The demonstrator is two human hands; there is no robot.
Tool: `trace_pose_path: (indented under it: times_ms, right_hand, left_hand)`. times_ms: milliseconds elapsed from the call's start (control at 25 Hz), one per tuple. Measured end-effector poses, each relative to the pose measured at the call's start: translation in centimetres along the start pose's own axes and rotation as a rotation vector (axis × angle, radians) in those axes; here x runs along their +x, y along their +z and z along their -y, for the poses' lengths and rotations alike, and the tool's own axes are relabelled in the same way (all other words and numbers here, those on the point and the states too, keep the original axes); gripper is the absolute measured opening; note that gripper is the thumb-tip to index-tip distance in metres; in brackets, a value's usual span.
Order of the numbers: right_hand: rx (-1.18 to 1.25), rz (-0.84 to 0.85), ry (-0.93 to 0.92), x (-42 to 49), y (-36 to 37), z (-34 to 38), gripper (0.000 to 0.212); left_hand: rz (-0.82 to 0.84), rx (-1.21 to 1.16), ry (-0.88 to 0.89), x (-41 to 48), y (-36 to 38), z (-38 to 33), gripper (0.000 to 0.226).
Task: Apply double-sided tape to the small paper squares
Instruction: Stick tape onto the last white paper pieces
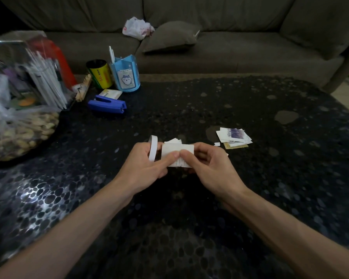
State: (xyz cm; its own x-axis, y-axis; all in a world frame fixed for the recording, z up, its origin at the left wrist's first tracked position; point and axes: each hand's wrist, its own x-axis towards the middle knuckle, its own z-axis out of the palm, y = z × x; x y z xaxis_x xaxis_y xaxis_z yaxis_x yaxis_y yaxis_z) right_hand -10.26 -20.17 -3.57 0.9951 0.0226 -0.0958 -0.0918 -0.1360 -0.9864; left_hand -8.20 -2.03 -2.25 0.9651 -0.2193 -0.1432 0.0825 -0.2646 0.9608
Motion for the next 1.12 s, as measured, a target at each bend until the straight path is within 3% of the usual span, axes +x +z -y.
trace_pose_path:
  times_ms: [280, 440, 520, 640, 800, 880, 1000, 1120]
  right_hand:
    - [0.069, -0.244, 0.092, 1.4, -1.4, -0.7, 0.004]
    - [-0.167, -0.499, 0.107, 3.7, -5.3, -0.9, 0.021]
    - [-0.299, -0.620, 0.109, 4.7, -7.3, -1.0, 0.031]
    - [-0.407, -0.693, 0.126, 5.8, -9.3, -1.3, 0.037]
    - [-0.711, -0.692, 0.123, 6.0, -9.6, -1.7, 0.043]
    - [-0.784, -0.657, 0.011, 5.9, -8.5, -1.3, 0.039]
    - [-0.622, -0.375, -0.312, 5.4, -5.1, -0.7, 0.023]
    - [-0.493, -0.107, -0.485, 3.7, -0.9, -0.1, 0.027]
  left_hand:
    - [-0.027, 0.008, -0.036, 0.5, 0.3, 0.1, 0.018]
    - [0.018, -0.260, -0.186, 0.9, 0.6, -0.2, 0.028]
    - [0.116, -0.268, -0.133, 0.8, 0.8, -0.3, 0.028]
    - [0.198, -0.062, 0.017, 0.6, 0.8, -0.2, 0.024]
    - [0.125, 0.205, 0.133, 0.7, 0.3, -0.5, 0.036]
    - [0.100, 0.220, 0.186, 0.7, 0.2, -0.3, 0.030]
    - [0.062, 0.229, 0.236, 0.7, 0.0, 0.2, 0.030]
    - [0.074, 0.240, 0.157, 1.0, -0.5, 0.7, 0.032]
